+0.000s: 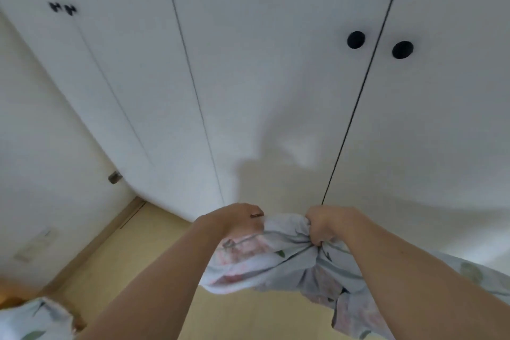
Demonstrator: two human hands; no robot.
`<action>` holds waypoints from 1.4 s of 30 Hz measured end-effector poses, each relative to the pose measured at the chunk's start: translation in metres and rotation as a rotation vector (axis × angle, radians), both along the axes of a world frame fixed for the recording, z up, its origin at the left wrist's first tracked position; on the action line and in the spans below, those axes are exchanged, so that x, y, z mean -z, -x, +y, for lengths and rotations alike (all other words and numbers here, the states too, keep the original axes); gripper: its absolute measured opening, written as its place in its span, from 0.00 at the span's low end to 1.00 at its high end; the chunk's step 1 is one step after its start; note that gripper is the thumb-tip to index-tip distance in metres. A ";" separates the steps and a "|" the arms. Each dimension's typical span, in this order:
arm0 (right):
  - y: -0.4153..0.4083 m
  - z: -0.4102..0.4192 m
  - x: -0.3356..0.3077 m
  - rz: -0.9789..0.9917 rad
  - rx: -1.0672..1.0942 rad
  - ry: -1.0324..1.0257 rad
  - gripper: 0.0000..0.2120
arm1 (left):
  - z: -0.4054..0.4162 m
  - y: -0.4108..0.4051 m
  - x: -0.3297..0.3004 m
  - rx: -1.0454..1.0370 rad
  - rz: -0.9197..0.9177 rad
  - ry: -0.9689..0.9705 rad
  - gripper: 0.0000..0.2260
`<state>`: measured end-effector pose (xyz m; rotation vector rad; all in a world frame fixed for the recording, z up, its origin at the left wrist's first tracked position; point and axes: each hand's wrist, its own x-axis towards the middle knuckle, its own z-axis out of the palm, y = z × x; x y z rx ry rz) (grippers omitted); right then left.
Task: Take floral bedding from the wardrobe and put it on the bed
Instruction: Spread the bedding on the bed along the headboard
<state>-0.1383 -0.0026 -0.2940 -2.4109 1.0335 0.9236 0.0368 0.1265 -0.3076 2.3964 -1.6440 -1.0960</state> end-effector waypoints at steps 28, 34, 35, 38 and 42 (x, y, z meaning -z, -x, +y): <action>-0.467 0.411 0.067 -0.487 -1.124 -0.015 0.31 | 0.506 -0.245 0.035 -1.336 -0.603 0.334 0.10; -0.576 0.514 0.076 -0.494 -1.326 -0.069 0.16 | 0.611 -0.295 0.041 -1.518 -0.793 0.210 0.06; -0.592 0.536 0.072 -0.521 -1.366 -0.131 0.10 | 0.630 -0.303 0.041 -1.563 -0.846 0.164 0.07; -0.622 0.601 0.060 -0.656 -1.507 -0.263 0.05 | 0.695 -0.324 0.037 -1.697 -0.943 -0.061 0.14; -0.627 0.680 0.042 -0.825 -1.612 -0.327 0.06 | 0.759 -0.336 0.033 -1.997 -0.943 -0.195 0.21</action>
